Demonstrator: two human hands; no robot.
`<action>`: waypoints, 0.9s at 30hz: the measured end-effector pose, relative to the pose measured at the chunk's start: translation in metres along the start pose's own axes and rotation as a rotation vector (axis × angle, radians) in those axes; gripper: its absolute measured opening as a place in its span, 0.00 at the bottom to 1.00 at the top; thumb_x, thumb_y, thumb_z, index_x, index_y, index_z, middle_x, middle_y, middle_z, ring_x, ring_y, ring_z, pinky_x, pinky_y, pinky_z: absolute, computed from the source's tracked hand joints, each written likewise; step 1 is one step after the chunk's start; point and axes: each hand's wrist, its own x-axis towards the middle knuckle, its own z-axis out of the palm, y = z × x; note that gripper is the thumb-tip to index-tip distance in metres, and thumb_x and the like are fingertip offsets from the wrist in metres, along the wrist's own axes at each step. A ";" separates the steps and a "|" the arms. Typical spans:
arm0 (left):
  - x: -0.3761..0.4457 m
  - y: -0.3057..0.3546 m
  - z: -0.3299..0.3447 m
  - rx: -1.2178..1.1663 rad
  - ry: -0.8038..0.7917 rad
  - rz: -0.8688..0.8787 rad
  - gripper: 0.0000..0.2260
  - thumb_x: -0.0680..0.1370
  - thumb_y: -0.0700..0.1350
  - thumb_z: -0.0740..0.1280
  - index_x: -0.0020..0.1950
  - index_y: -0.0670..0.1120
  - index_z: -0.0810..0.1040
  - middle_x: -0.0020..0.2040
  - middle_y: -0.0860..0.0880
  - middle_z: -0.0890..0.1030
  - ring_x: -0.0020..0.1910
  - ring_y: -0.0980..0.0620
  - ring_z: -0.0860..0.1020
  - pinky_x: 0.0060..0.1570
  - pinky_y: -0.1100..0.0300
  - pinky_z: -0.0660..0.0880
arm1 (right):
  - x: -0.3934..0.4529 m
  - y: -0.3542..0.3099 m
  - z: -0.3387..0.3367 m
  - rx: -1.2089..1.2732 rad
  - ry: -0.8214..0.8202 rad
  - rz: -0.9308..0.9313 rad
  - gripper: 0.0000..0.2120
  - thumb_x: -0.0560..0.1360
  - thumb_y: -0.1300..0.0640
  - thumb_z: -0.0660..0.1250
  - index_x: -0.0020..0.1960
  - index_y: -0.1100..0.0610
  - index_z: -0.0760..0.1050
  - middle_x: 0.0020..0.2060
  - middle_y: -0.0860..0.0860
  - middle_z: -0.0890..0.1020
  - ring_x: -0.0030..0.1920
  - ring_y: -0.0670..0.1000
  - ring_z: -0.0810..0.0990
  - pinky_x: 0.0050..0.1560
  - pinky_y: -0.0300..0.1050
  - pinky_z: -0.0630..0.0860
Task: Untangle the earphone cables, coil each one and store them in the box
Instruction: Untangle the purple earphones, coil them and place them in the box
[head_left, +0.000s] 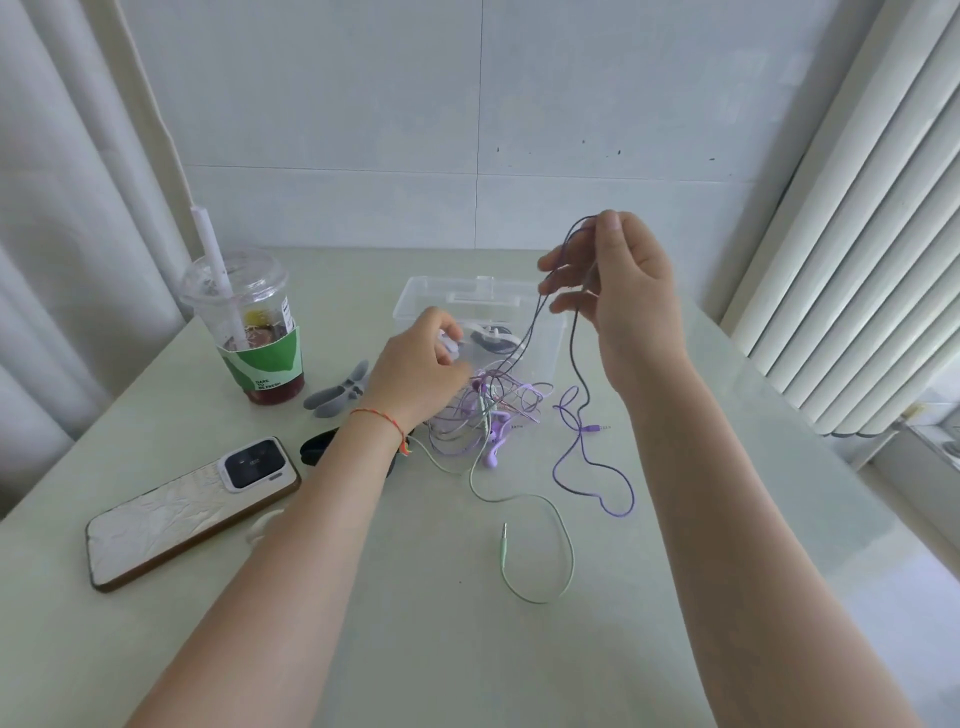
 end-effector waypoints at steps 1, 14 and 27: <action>0.000 0.003 0.000 -0.037 0.017 0.033 0.08 0.71 0.40 0.65 0.48 0.51 0.75 0.36 0.52 0.79 0.38 0.54 0.76 0.39 0.64 0.70 | -0.001 0.001 0.001 -0.006 -0.015 0.011 0.14 0.84 0.56 0.52 0.44 0.58 0.71 0.36 0.57 0.81 0.33 0.55 0.79 0.32 0.44 0.73; -0.004 -0.004 0.006 0.116 -0.395 -0.065 0.27 0.69 0.49 0.76 0.66 0.54 0.72 0.57 0.53 0.76 0.53 0.54 0.76 0.54 0.62 0.70 | 0.005 0.002 -0.002 0.106 0.040 -0.140 0.13 0.84 0.56 0.54 0.47 0.57 0.74 0.52 0.55 0.82 0.53 0.53 0.80 0.53 0.48 0.78; -0.010 0.034 0.004 -0.362 -0.286 0.124 0.05 0.77 0.46 0.71 0.51 0.47 0.82 0.51 0.52 0.84 0.53 0.62 0.80 0.54 0.70 0.71 | 0.002 0.006 0.002 0.000 -0.072 0.041 0.14 0.84 0.57 0.54 0.44 0.58 0.72 0.44 0.58 0.79 0.37 0.56 0.81 0.44 0.48 0.77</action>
